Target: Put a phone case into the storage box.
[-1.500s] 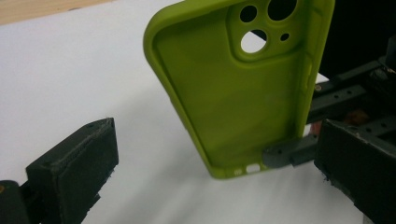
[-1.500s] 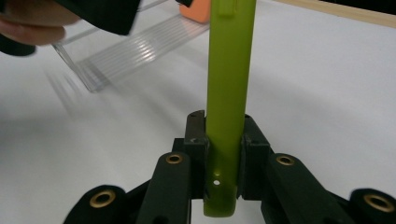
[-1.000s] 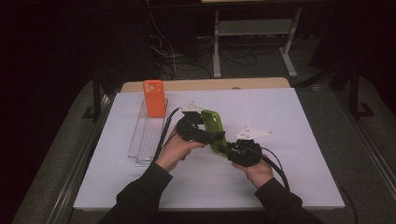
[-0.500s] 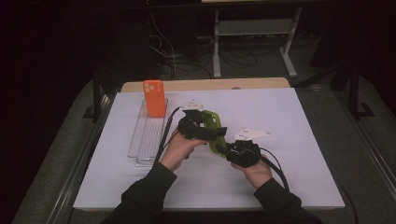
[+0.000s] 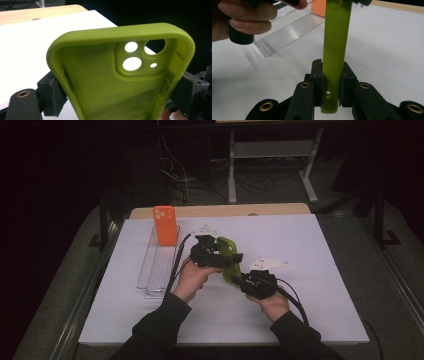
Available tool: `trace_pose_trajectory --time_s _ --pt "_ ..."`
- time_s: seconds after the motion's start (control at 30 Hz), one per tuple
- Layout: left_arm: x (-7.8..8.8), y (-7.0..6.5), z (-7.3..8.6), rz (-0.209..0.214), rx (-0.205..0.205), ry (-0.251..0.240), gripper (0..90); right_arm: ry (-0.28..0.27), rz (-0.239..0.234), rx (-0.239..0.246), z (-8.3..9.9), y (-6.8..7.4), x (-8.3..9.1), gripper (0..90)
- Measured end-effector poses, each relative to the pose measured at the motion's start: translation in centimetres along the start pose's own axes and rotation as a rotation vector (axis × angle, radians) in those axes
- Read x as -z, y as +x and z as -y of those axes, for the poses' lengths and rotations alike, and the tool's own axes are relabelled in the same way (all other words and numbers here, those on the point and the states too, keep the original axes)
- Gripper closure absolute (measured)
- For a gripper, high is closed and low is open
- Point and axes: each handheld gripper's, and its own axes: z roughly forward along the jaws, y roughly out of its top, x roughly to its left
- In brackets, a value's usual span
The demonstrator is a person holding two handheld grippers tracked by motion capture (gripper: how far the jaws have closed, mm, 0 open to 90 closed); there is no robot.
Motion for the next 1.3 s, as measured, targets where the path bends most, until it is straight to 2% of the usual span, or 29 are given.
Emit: trace_pose_trajectory --time_s 0.1,0.17,0.23,0.47,0.53,0.63,0.83,1.03,1.13,1.23,1.3 --pt "0.1 0.1 -0.1 -0.002 -0.015 0.017 14.3 0.010 0.001 -0.001 0.0 -0.1 0.0 58.1" --pt "0.4 0.3 -0.3 -0.004 -0.022 0.017 14.3 0.027 -0.010 -0.007 0.0 -0.2 0.0 51.8" --pt "0.5 0.3 -0.4 -0.005 -0.024 0.017 14.4 0.036 -0.009 0.008 0.0 -0.4 0.2 45.6" --pt "0.9 0.5 -0.8 -0.017 -0.049 0.064 14.4 0.076 -0.008 0.059 0.1 -1.0 1.0 23.2" --pt "1.1 0.6 -1.0 -0.024 -0.062 0.071 14.4 0.101 -0.005 0.074 0.3 -1.3 1.3 13.6" --pt "1.5 0.8 -1.4 -0.036 -0.074 0.082 14.4 0.111 -0.013 0.080 0.9 -1.9 1.9 10.0" --pt "2.6 1.1 -2.4 -0.067 -0.082 0.103 14.4 0.127 0.024 0.104 2.5 -2.9 3.1 2.1" --pt "4.2 1.6 -3.7 -0.105 -0.104 0.119 14.4 0.141 0.051 0.111 3.8 -3.5 3.8 1.0" --pt "4.9 1.8 -4.2 -0.125 -0.109 0.113 14.4 0.147 0.045 0.119 4.4 -3.8 4.2 0.0" --pt "5.7 2.1 -4.6 -0.144 -0.118 0.121 14.4 0.152 0.040 0.101 4.8 -4.0 4.5 0.0" --pt "6.3 2.5 -4.7 -0.159 -0.122 0.121 14.4 0.150 0.040 0.106 5.0 -4.2 4.7 0.0"
